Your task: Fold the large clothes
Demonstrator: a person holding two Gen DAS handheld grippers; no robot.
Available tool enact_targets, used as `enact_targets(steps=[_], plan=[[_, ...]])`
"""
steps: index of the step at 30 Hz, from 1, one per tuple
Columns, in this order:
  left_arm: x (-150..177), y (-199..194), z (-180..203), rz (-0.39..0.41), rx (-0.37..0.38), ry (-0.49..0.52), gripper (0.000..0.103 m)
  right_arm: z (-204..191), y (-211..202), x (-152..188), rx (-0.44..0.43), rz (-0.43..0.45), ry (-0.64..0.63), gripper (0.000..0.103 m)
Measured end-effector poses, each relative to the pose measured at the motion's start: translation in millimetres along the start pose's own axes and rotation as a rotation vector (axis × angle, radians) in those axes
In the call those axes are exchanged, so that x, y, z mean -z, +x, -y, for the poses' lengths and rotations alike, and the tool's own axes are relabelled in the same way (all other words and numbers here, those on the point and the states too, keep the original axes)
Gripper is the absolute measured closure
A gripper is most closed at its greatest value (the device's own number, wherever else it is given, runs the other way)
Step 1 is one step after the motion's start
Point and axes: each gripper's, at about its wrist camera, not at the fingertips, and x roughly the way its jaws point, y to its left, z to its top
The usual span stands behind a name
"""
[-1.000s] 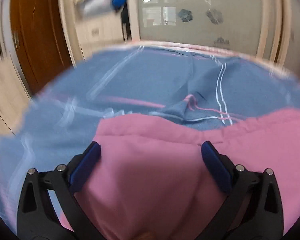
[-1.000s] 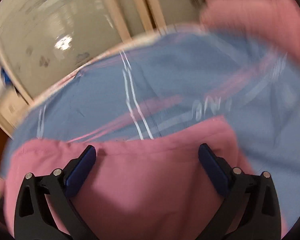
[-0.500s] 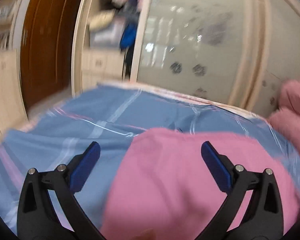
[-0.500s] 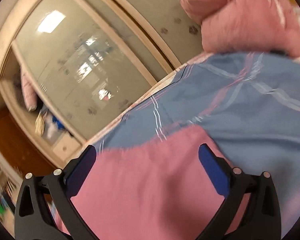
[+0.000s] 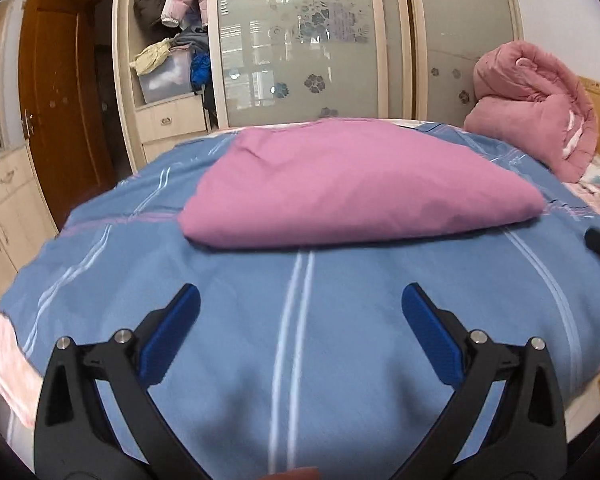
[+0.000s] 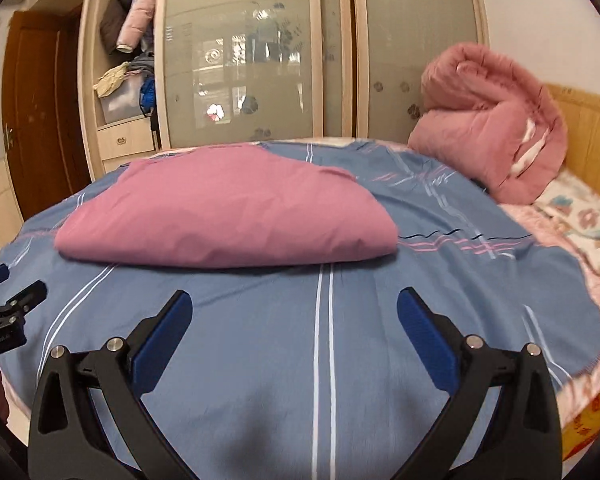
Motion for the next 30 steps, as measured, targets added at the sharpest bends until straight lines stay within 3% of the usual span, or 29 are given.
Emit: enact_targets(steps=[6, 10, 30], plan=[[16.4, -25.4, 8.1, -0.02, 0.012, 0.004, 0.002, -14.0, -28.9, 13.7, -0.001, -0.002, -0.053, 0.001], [20.6, -39.6, 5.4, -0.001, 0.022, -0.028, 0.002, -7.7, -40.7, 15.0, -0.006, 0.013, 0.003, 0.001], [19.8, -34.1, 1.9, 0.01, 0.036, -0.055, 0.002, -19.5, -20.2, 19.1, -0.013, -0.003, 0.021, 0.001]])
